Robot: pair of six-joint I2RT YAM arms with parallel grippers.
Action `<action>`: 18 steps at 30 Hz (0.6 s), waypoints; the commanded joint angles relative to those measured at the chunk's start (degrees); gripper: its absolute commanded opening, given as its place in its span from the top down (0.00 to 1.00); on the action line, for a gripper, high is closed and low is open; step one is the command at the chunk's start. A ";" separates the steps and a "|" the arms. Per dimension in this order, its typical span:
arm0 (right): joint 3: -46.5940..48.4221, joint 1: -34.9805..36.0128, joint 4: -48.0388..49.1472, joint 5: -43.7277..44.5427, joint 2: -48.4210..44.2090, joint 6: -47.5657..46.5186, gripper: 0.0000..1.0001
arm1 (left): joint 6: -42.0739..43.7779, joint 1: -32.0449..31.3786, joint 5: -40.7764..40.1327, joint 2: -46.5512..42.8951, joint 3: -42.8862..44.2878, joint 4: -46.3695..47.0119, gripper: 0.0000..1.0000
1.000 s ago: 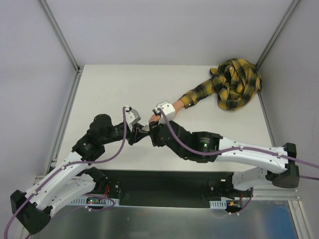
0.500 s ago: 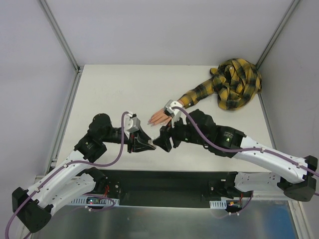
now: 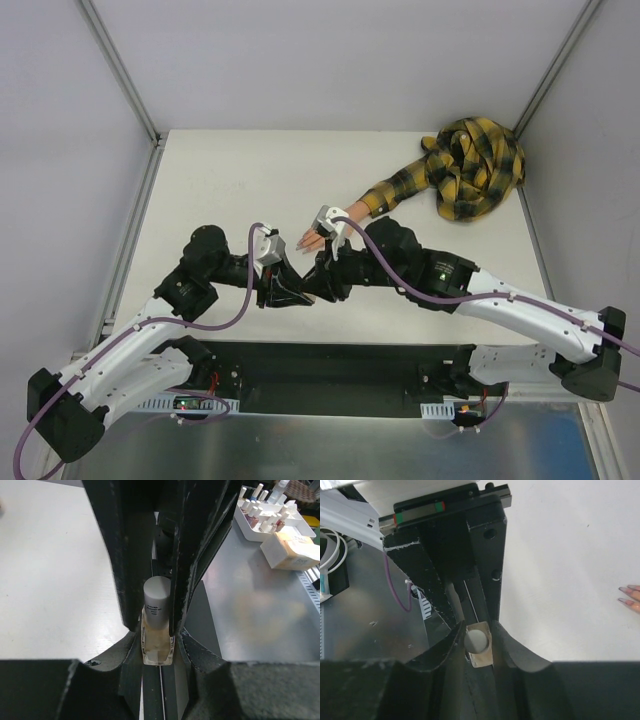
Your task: Paint the nails
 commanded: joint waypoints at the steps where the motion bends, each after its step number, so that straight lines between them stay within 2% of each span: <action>1: 0.21 -0.25 3.36 -3.24 0.38 -0.09 0.76 | -0.11 0.04 0.83 -1.09 0.17 2.95 1.00; 2: 0.03 -0.25 3.62 -2.89 0.12 0.00 0.87 | 0.07 0.04 0.04 -1.44 0.26 2.60 1.00; 5: -0.85 -0.25 3.98 -0.79 -1.11 0.44 0.99 | 0.94 0.04 -2.32 -1.79 0.44 1.37 1.00; 11: -4.71 1.06 6.78 9.13 -4.71 2.28 1.00 | 2.18 0.04 -6.64 -1.88 1.05 -1.00 0.99; 12: -5.67 1.76 7.40 9.77 -4.98 2.20 1.00 | 2.09 0.04 -7.25 -1.79 1.14 -1.44 0.96; 13: -6.20 2.20 8.62 10.47 -5.42 3.67 0.99 | 2.00 0.04 -7.09 -1.70 1.40 -1.62 0.86; 16: -7.17 2.47 9.42 13.27 -6.29 4.56 0.99 | 2.09 0.04 -5.77 -1.44 1.84 -2.32 0.66; 17: -7.35 2.47 9.34 14.33 -6.65 4.74 1.00 | 2.09 0.04 -5.33 -1.61 1.93 -2.41 0.55; 18: -7.53 2.21 9.25 14.34 -7.00 4.92 1.00 | 2.09 0.04 -4.80 -1.61 2.02 -2.59 0.50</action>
